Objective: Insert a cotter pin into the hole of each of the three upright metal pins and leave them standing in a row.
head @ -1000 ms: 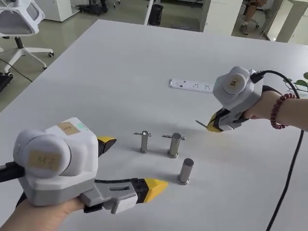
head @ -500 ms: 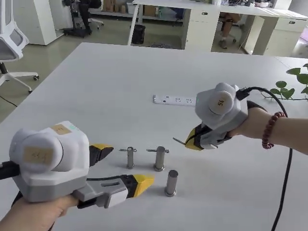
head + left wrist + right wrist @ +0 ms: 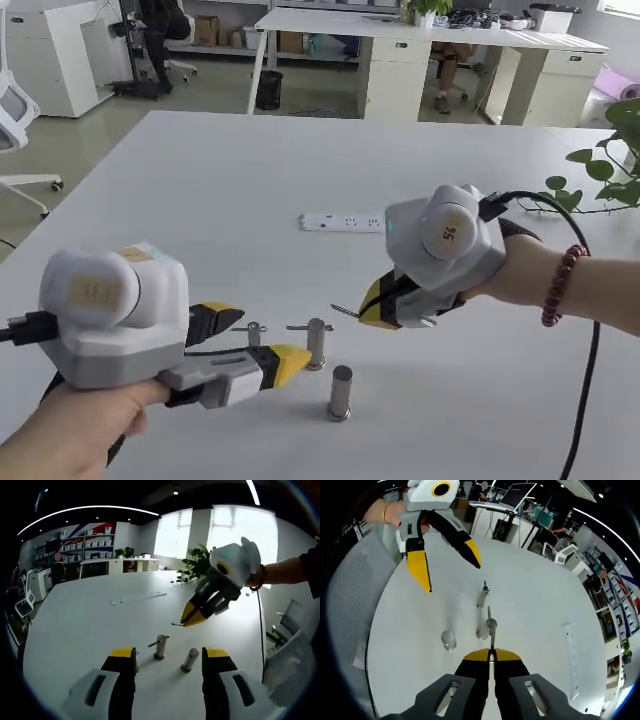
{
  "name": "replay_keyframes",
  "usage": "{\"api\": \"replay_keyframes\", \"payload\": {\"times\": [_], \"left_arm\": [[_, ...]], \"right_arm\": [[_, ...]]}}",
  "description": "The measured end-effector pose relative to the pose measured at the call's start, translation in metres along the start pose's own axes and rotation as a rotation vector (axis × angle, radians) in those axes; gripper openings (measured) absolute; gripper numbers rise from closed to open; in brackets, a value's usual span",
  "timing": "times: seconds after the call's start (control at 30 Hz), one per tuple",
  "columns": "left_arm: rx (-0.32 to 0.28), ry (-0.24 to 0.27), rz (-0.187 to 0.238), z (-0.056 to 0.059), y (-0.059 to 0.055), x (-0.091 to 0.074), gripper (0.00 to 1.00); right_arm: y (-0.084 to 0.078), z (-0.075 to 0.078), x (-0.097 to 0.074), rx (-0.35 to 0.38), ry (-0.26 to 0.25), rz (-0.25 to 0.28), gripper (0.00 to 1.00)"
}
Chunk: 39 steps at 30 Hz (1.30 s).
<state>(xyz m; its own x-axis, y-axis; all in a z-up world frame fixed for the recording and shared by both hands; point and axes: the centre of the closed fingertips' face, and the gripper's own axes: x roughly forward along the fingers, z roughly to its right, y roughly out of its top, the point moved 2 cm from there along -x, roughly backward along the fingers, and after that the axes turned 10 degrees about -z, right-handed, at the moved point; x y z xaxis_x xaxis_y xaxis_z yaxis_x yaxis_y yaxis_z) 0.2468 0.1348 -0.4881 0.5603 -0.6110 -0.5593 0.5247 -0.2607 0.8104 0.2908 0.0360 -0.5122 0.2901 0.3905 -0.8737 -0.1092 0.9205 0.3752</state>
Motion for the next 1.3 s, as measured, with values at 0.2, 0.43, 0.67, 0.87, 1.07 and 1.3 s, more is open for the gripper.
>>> {"api": "replay_keyframes", "payload": {"times": [0.2,0.43,0.67,0.87,1.07,1.3], "left_arm": [[-0.045,-0.041,-0.018,0.001,0.003,0.009,0.42],[-0.100,-0.096,-0.034,0.008,0.005,0.016,0.32],[-0.150,-0.145,-0.052,0.016,0.002,0.021,0.20],[-0.197,-0.188,-0.056,0.023,0.003,0.024,0.13],[-0.223,-0.205,-0.057,0.026,0.004,0.025,0.09],[-0.242,-0.220,-0.059,0.029,0.004,0.025,0.03]], "right_arm": [[0.015,-0.013,-0.005,-0.051,-0.004,0.034,0.00],[0.026,-0.020,-0.008,-0.096,-0.013,0.059,0.00],[0.031,-0.028,-0.010,-0.113,-0.005,0.084,0.00],[0.034,-0.034,-0.013,-0.144,-0.006,0.099,0.00],[0.035,-0.038,-0.014,-0.167,-0.005,0.105,0.00],[0.036,-0.040,-0.015,-0.186,-0.014,0.105,0.00]]}}
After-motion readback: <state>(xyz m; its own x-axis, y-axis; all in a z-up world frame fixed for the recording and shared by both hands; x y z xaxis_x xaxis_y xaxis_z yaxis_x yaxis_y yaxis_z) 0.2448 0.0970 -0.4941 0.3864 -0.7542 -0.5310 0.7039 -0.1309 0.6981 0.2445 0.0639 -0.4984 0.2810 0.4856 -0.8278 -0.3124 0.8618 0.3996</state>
